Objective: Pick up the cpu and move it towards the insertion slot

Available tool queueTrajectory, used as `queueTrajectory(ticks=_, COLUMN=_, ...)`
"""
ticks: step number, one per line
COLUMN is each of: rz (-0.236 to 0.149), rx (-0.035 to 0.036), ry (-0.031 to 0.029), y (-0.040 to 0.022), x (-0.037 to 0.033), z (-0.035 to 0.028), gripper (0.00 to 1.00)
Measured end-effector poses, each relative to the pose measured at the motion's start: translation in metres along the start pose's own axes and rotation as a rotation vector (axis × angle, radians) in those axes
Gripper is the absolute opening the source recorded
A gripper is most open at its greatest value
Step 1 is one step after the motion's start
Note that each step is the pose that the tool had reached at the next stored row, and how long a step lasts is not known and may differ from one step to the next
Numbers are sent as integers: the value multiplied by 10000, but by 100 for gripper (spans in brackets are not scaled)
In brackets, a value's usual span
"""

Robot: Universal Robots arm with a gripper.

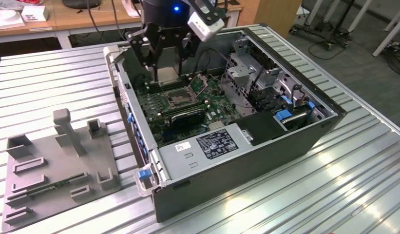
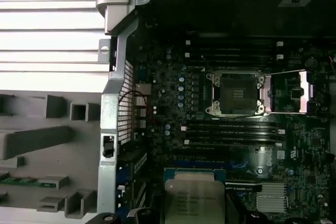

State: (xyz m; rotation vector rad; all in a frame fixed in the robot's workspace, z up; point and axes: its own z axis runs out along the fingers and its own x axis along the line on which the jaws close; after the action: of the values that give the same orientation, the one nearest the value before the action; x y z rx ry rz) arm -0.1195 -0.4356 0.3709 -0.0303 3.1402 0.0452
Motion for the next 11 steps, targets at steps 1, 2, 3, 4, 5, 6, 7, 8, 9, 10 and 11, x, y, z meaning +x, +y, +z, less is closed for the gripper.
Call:
queueTrajectory(ticks=1, rz=-2, rx=0, ry=0, y=-1, x=-39, z=2, gripper=54)
queueTrajectory(ticks=2, rz=-2, rx=0, ry=0, y=-2, x=-77, z=5, gripper=54)
queueTrajectory(ticks=3, rz=-1, rx=-1, ry=-1, y=-2, x=-111, z=7, gripper=54)
queueTrajectory(ticks=4, rz=0, rx=-1, ry=-1, y=-3, x=-146, z=9, gripper=54)
queueTrajectory(ticks=5, rz=-2, rx=-1, ry=0, y=-4, x=-177, z=11, gripper=54)
queueTrajectory(ticks=6, rz=-3, rx=0, ry=0, y=-4, x=-206, z=13, gripper=54)
queueTrajectory(ticks=7, rz=-3, rx=0, ry=0, y=-5, x=-233, z=14, gripper=54)
queueTrajectory(ticks=8, rz=-2, rx=0, ry=0, y=-5, x=-255, z=15, gripper=54)
queueTrajectory(ticks=9, rz=-1, rx=-1, ry=0, y=-6, x=-271, z=16, gripper=54)
queueTrajectory(ticks=10, rz=-2, rx=-1, ry=0, y=-6, x=-278, z=16, gripper=54)
queueTrajectory(ticks=11, rz=-2, rx=-1, ry=0, y=-7, x=-279, z=16, gripper=54)
